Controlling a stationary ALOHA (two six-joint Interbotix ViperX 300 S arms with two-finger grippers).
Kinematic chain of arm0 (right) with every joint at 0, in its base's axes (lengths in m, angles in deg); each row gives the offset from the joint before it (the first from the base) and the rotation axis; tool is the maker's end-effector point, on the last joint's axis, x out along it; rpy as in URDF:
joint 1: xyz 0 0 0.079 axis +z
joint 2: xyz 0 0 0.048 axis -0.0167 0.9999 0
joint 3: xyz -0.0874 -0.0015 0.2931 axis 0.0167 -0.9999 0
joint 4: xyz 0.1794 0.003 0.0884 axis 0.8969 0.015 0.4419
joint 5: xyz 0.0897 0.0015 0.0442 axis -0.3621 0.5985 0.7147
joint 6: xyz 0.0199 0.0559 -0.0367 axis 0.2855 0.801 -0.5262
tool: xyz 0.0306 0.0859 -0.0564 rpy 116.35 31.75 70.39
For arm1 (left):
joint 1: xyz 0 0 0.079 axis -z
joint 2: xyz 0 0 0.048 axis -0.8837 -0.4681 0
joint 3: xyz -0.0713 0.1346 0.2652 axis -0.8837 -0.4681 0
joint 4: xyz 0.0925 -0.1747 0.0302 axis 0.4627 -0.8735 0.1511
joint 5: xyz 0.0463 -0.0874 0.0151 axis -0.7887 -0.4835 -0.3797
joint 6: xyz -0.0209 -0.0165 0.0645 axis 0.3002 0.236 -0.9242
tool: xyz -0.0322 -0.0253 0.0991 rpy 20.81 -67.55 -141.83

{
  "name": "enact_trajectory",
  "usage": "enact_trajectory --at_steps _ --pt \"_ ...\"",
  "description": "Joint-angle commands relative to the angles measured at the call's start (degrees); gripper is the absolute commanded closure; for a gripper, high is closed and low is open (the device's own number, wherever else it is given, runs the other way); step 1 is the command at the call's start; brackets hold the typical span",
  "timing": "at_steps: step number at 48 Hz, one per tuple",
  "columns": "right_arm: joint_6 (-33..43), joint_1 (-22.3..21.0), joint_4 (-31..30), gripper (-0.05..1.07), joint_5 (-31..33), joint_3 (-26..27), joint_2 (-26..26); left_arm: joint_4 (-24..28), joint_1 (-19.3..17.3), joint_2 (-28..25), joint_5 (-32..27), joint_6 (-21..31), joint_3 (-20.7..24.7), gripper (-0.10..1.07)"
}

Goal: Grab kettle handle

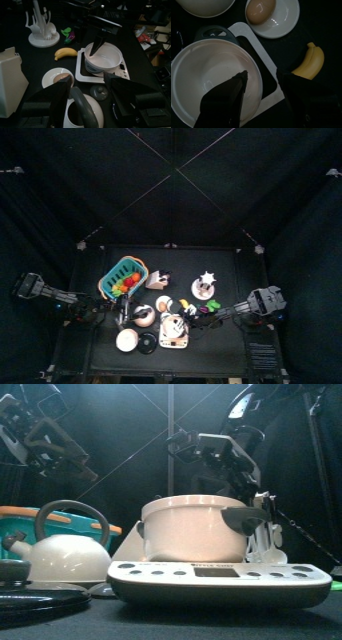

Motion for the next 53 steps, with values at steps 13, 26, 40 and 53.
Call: enact_trajectory --at_steps 13,26,40,53 --pt "0.5 2.8 -6.3 0.17 1.8 -2.0 -11.0 -5.4 -0.6 -0.1 -7.3 0.0 1.8 0.08" --pt "1.0 4.2 -9.3 0.17 1.8 -7.6 -15.7 -4.8 -1.8 -3.6 -10.5 -0.3 3.3 0.08" --pt "4.7 5.0 -9.7 0.17 1.8 -12.1 -19.3 -4.7 -4.8 -7.2 -10.9 -0.3 3.8 0.08" --pt "7.5 5.1 -10.5 0.17 1.6 -14.7 -21.2 -4.7 -5.8 -8.0 -14.1 -0.3 3.6 0.09"
